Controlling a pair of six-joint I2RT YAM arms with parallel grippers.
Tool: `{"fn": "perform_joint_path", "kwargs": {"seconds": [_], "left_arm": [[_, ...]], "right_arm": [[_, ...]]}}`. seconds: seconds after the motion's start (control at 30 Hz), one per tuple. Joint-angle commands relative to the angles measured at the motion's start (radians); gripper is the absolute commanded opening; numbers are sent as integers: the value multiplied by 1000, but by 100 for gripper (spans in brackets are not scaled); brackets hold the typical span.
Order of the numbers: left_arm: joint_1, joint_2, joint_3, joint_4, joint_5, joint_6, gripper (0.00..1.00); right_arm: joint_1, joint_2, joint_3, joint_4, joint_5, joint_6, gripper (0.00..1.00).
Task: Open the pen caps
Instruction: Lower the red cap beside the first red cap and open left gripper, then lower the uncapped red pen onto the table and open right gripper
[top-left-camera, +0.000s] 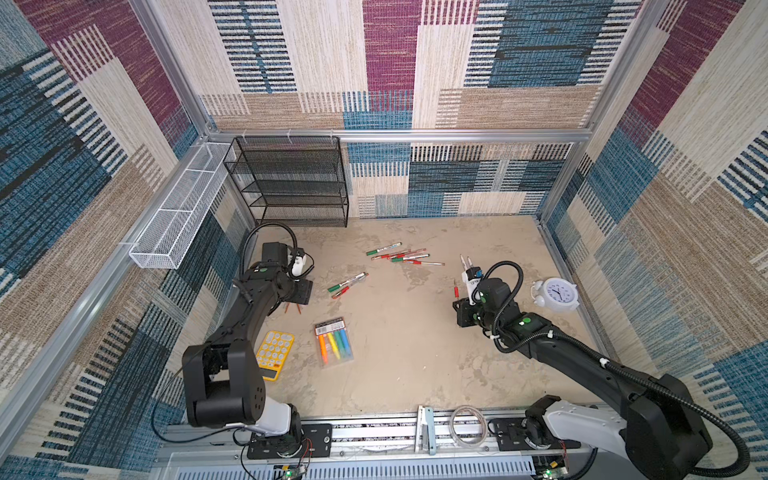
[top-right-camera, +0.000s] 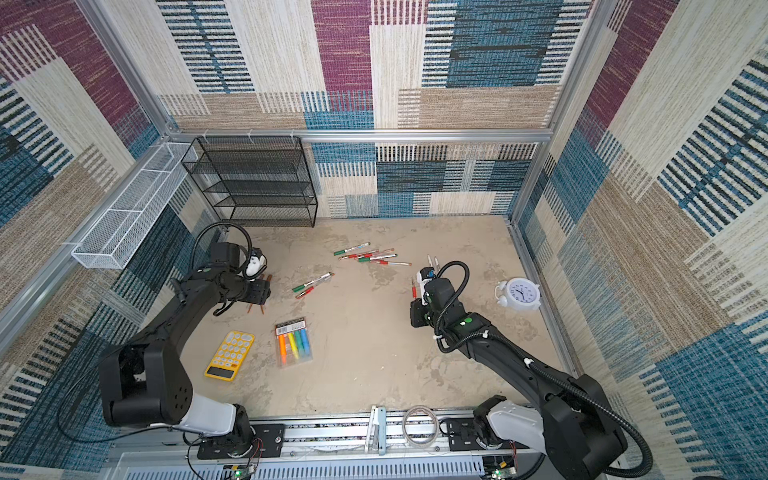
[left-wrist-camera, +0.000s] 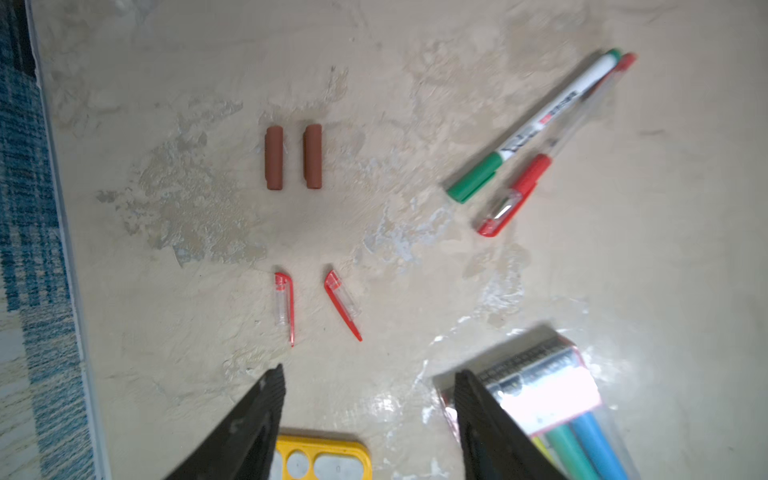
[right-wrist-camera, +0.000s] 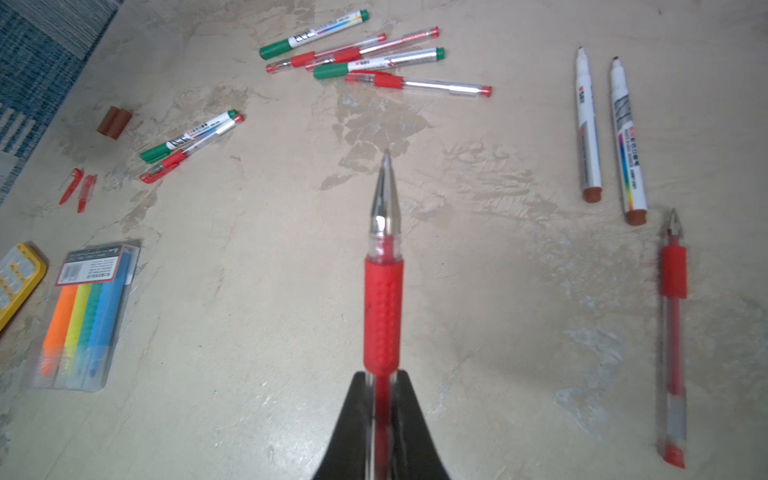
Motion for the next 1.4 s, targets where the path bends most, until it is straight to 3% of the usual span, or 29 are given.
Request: {"fn": "perform_joint_path", "kwargs": {"seconds": [0.0,0.07,0.13,0.23,0.43,0.67,0.8,1.0,1.17,1.37], "left_arm": [[1,-106,-55,60,132,-50,79],[1,-192,-105,102,168,-53,84],[1,-265,-148,144,170,-65,99],[2,-369,-193,202,141,-117,99],[3,-453,-131,172,29,-210,99],[2,-495,-107,111,46,-269,99],[39,-514,-201,128,201,-223,99],[44,-510,-270,152,149,-211,99],[45,-517,-298,176,208,-201,99],[47,-524,-298,180,182,-196,99]], "right_arm": [[-36,49,35,-44,-4,-35,4],[-66,81,53,-60,2,-53,4],[-98,104,59,-57,1,-72,4],[-150,151,76,-59,-7,-100,4],[-222,230,95,-52,-22,-148,4],[-267,318,126,-48,-27,-191,4],[-294,353,134,-60,-22,-201,4],[-313,386,144,-48,-10,-216,7],[-315,443,172,-43,-14,-224,8],[-316,485,197,-45,-4,-242,15]]}}
